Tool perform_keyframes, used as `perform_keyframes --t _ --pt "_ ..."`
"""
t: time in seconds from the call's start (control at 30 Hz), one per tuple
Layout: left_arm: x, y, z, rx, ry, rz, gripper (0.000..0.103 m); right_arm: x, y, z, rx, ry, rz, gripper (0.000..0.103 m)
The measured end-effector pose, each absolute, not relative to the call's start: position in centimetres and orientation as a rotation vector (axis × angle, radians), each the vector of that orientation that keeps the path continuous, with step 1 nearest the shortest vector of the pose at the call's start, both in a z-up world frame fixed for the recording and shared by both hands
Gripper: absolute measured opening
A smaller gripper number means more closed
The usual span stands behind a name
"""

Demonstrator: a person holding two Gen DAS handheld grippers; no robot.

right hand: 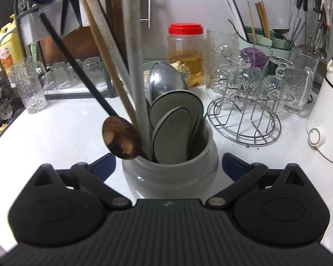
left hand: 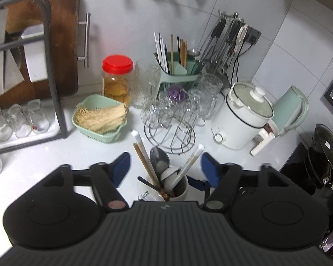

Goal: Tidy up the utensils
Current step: 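Lower the second chopstick into the mug and open the left gripper, then set the mug down on the counter and open the right gripper while the left gripper withdraws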

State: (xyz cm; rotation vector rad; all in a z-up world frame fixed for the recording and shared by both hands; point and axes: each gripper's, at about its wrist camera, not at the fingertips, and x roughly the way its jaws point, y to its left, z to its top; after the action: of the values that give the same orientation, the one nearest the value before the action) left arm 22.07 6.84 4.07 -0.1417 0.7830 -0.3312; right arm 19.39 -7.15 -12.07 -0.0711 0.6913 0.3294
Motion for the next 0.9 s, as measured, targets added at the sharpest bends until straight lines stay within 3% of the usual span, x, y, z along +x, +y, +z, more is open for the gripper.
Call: perform_keyframes --t 0.33,0.63,0.9 --pt "20.2 9.3 6.8 -0.086 0.707 -0.341 0.097 17.7 -7.2 -9.5 -0.027 0.690 0.267 0.103" --pt "18.7 13.7 9.0 -0.086 0.681 -0.260 0.100 15.2 -7.0 -4.7 0.077 0.692 0.215 0.103" --pt "15.5 12.4 10.1 -0.078 0.675 -0.186 0.101 12.4 -9.2 0.5 0.088 0.603 0.227 0.103"
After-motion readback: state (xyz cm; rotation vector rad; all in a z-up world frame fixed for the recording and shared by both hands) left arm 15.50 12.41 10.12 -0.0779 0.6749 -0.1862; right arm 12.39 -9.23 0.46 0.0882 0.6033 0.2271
